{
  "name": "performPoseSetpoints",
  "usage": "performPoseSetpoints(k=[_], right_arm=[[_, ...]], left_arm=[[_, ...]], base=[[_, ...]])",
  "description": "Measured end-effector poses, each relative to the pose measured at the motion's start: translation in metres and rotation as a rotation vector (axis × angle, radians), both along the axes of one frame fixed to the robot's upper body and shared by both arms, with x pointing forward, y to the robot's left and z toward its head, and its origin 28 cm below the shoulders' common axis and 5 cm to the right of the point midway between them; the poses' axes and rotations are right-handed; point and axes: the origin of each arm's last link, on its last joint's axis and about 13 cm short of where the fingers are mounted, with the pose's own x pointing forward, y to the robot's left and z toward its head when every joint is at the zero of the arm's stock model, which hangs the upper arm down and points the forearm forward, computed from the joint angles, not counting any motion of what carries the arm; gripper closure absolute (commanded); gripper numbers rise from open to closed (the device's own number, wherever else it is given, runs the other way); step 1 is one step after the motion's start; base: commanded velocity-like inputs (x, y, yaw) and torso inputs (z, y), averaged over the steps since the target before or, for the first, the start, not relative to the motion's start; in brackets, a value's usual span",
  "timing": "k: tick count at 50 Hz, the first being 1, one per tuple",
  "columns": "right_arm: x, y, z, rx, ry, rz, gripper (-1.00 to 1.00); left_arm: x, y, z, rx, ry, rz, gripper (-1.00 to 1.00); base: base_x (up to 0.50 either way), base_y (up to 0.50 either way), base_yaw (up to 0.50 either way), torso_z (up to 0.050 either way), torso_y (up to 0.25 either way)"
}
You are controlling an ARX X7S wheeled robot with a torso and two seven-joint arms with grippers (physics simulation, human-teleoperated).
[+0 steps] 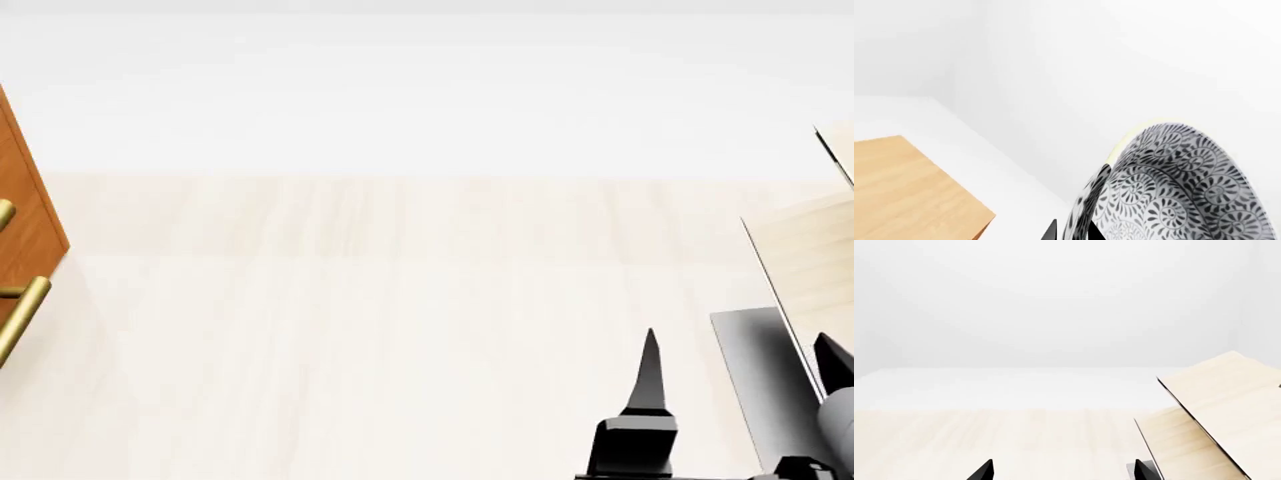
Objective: Close the top drawer of the cabinet and put the bowl on top of it.
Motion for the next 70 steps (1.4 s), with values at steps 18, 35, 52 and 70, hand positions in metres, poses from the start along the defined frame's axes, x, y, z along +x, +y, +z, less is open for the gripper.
performPoseSetpoints(k=[18,35,52,70], right_arm=[[-0.001,-0.001,0.000,-0.008,0.006,-0.001,-1.00],[0.001,0.001,-0.002,-0.007,0.009,0.005,-1.00],[0.000,0.006,0.001,-0.022,0.015,0.024,-1.00],[0.003,0.007,0.001,-0.030,0.022,0.034,-1.00]], left_arm=[[-0.001,0.023,0.005,-0.113,-0.026,0.011,1.00],[0.007,0.044,0.007,-0.174,-0.032,-0.007,1.00],[0.011,0.058,0.007,-0.220,-0.040,0.014,1.00],[0.002,0.073,0.007,-0.250,-0.048,0.112,1.00]], base=[[0.00,0.00,0.00,0.000,0.001],[0.00,0.00,0.00,0.000,0.000],[0.00,0.00,0.00,0.001,0.001],[0.00,0.00,0.00,0.000,0.001]])
